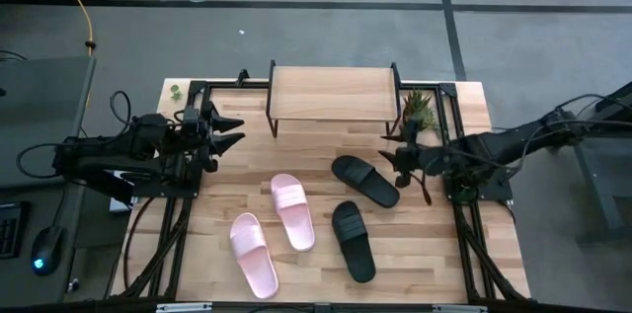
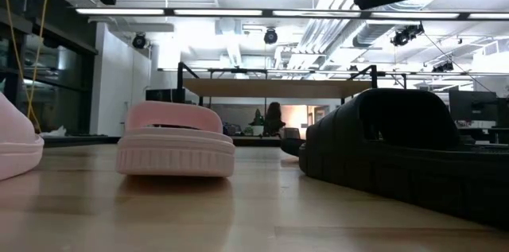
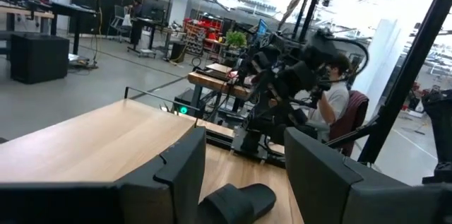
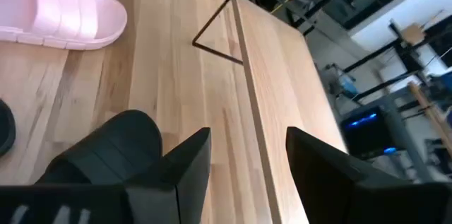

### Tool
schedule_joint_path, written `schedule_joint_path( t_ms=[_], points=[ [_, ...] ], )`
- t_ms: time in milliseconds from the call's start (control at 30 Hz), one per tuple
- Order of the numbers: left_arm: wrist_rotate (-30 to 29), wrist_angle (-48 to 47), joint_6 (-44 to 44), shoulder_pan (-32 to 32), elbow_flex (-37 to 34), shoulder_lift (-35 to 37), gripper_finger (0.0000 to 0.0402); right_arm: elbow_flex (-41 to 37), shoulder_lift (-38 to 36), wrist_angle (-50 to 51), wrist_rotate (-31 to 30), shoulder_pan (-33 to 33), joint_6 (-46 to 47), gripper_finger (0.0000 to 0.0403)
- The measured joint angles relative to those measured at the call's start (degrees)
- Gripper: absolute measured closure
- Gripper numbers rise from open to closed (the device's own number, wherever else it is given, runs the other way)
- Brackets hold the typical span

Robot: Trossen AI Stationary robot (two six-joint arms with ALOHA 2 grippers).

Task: Pick and place slides into the shelf
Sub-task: Put the right black slipper on the shelf

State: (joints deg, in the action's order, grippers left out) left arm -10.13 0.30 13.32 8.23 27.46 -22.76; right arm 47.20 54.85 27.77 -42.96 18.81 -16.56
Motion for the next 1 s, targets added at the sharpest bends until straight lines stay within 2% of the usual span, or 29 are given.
schedule_joint_path(
  t_ms=[200,400,700,1000],
  points=[
    [0.0,-0.1,0.0,0.0,0.0,0.0,0.0227,0.0,2.7,3.9,-4.2,5.8,1.3,0.0226],
    [0.0,-0.1,0.0,0.0,0.0,0.0,0.0227,0.0,5.6,6.5,-4.5,9.1,3.7,0.0217],
    [-3.0,0.0,0.0,0.0,0.0,0.0,0.0227,0.0,10.1,9.4,-5.7,9.2,7.5,0.0177],
    [-3.0,0.1,0.0,0.0,0.0,0.1,0.0227,-3.4,14.4,10.6,-3.6,9.6,19.3,0.0176]
  ],
)
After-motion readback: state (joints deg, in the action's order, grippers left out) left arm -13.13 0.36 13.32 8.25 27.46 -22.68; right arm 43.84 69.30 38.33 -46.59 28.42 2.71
